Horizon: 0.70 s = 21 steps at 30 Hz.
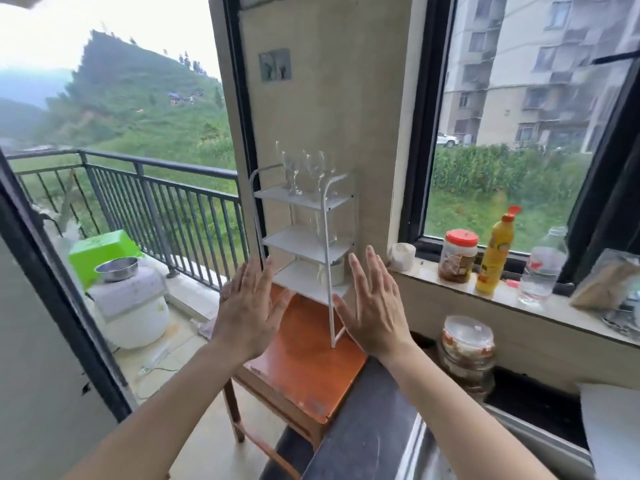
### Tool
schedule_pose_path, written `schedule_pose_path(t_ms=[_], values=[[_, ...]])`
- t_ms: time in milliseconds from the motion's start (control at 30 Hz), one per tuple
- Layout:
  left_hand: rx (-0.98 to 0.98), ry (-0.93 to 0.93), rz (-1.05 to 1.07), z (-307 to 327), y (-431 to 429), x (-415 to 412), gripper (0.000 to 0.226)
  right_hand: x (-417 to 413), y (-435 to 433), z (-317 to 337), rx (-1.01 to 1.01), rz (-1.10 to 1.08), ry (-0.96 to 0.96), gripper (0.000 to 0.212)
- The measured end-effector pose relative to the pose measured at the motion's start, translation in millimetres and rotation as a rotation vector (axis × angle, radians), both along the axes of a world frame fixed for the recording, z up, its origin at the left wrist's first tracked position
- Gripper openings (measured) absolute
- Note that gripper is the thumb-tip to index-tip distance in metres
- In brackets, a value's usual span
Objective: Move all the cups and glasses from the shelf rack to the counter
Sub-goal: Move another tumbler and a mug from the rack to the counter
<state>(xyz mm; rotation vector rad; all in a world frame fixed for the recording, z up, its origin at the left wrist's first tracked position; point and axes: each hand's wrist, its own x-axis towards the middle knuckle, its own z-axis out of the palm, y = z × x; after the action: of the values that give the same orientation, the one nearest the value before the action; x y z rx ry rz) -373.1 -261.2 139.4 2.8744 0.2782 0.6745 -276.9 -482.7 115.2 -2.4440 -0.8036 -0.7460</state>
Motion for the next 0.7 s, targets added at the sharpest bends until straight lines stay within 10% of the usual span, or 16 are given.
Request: schedule_pose_path(t_ms=[700], values=[[-0.035,0.196,-0.392,-85,205,301,0.070,151,194,-84,-0.066,-0.336,0.449,0.045]])
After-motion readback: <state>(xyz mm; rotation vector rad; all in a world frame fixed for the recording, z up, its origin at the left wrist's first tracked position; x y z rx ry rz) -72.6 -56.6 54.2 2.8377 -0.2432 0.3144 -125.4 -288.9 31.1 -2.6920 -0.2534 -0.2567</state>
